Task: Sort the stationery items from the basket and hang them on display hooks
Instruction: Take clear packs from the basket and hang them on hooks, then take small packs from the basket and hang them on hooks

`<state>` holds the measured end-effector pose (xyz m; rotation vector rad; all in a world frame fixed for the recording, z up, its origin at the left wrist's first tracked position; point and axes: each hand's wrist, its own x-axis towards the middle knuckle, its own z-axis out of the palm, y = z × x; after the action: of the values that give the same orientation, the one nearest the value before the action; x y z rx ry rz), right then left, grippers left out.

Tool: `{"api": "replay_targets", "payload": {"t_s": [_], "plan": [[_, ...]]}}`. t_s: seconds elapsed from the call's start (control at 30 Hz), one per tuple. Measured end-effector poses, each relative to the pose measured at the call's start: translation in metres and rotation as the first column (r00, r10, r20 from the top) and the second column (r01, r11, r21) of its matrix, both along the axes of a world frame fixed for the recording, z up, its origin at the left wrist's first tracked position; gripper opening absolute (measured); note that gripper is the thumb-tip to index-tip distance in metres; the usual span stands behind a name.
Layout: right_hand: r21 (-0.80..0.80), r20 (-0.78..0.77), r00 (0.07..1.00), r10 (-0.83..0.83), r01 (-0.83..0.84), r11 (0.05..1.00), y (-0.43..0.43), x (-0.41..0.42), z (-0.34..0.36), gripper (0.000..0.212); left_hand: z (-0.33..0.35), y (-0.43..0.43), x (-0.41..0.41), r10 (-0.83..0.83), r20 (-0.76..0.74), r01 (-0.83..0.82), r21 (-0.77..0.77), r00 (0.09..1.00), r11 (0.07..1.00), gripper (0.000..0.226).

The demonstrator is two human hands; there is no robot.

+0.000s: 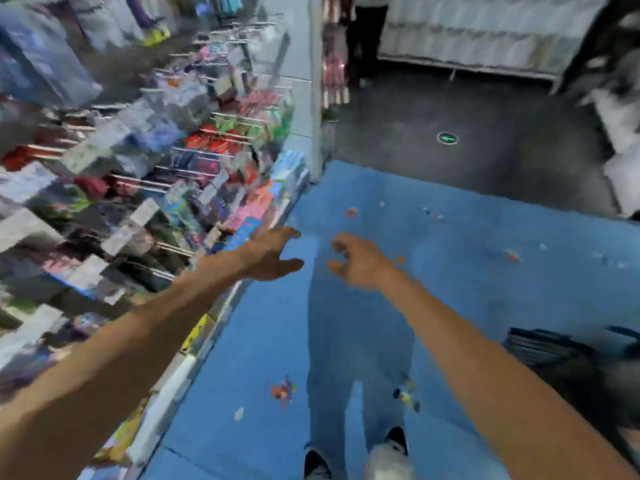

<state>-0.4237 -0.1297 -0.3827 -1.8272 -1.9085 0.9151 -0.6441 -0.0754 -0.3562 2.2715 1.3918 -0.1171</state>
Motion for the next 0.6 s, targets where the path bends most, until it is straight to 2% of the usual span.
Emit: {"api": "replay_targets", "payload": {"t_s": [0.13, 0.33, 0.47, 0.6], "plan": [[-0.050, 0.008, 0.953, -0.303, 0.303, 0.952, -0.066, 0.127, -0.003, 0.046, -0.015, -0.012, 0.145, -0.230, 0.079, 0.234, -0.036, 0.970, 0.972, 0.069], [-0.098, 0.025, 0.799, -0.601, 0.600, 0.794, -0.191, 0.295, -0.005, 0.048, -0.029, -0.066, 0.355, -0.565, 0.096, 0.573, -0.087, 0.819, 0.815, 0.067], [-0.103, 0.034, 0.643, -0.765, 0.763, 0.638, -0.273, 0.383, -0.004, 0.048, -0.029, -0.106, 0.473, -0.719, 0.091, 0.724, -0.116, 0.689, 0.680, 0.072], [-0.129, 0.054, 0.457, -0.888, 0.885, 0.447, -0.341, 0.437, -0.007, 0.036, -0.029, -0.150, 0.570, -0.832, 0.109, 0.838, -0.115, 0.545, 0.534, 0.072]]}}
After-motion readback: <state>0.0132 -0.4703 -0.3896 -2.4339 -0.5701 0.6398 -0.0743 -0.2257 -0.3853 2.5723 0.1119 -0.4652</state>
